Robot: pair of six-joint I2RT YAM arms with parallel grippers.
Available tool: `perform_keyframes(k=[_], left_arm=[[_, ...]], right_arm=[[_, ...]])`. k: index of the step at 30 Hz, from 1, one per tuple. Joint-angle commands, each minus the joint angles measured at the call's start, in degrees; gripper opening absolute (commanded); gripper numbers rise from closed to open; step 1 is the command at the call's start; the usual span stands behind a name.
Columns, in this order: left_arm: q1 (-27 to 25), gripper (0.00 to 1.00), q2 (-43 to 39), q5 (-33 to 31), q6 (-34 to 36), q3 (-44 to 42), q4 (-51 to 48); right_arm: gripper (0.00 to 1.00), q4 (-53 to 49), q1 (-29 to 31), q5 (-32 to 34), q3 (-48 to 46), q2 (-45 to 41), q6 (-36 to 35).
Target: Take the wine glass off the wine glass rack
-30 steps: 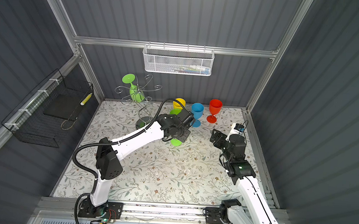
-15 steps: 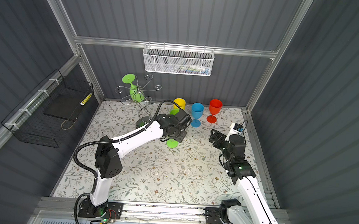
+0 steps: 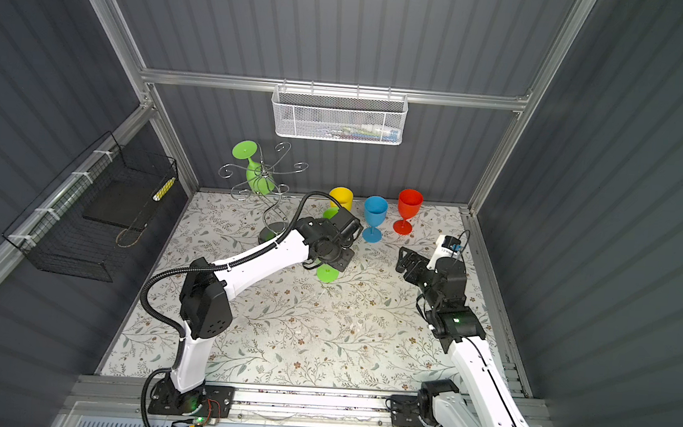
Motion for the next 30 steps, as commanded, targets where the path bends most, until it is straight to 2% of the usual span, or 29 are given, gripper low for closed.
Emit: perform_keyframes(k=[1,9,15,23,28,30], left_arm=[[0.5,0.28,-0.3,0.6,0.5,1.8,-1.4],[0.5,0.66,-0.8,-2.0,1.2,6.6,-3.3],[0.5,0.81,-2.4,-3.3,1.7,10.8,-4.2],[0.5,0.85,-6.7,-3.3,2.4,15.2,-4.5],[1.1,0.86,-7.7,-6.5,3.5,22.2,-9.0],[2.7,0.86,-8.0,-5.9,3.4,24.6,-10.3]], right_arm=[[0.92,1.1,-0.1,-0.6,-0.5,-0.7,-0.9],[0.92,1.2,-0.1,-0.9,-0.5,-1.1,-1.0],[0.92,1.2,-0.1,-1.0,-0.3,-1.3,-1.1],[0.94,2.0,0.6,-1.8,-0.7,-2.2,-2.2],[0.95,2.7,2.4,-1.5,-1.0,-2.8,-3.4],[0.95,2.9,3.3,-0.9,-0.9,-3.2,-4.1]])
